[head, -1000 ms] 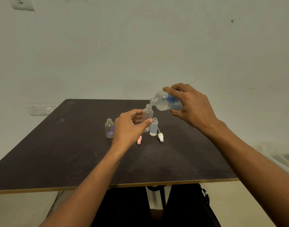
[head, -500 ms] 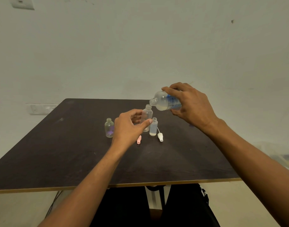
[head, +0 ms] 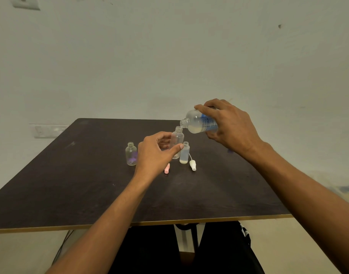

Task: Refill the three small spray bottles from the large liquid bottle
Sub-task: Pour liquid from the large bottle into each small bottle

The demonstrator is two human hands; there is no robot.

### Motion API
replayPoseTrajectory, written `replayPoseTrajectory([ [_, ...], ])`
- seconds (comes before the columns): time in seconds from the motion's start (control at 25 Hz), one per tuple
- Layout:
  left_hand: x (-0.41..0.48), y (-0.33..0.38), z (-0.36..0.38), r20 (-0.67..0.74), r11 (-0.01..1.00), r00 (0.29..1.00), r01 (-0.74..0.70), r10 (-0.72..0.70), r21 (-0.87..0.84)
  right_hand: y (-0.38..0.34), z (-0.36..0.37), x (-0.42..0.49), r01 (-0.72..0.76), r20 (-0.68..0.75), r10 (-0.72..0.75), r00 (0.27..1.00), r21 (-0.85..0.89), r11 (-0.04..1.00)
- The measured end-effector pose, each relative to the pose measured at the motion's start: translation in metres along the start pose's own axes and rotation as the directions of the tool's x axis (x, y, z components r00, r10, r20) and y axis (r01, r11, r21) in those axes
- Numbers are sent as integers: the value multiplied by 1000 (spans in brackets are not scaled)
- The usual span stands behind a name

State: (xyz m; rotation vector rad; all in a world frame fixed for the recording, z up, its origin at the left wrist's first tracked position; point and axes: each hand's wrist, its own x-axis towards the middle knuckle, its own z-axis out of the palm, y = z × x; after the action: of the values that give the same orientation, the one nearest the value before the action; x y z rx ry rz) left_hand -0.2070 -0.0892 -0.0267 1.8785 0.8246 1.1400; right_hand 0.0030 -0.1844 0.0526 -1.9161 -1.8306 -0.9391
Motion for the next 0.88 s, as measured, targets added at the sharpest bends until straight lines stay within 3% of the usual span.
replayPoseTrajectory([
  [0.88,1,-1,1,-2,1000,1000,2,-2,10,-1,-4,1,14,-4,-14,1000,-8,1000],
])
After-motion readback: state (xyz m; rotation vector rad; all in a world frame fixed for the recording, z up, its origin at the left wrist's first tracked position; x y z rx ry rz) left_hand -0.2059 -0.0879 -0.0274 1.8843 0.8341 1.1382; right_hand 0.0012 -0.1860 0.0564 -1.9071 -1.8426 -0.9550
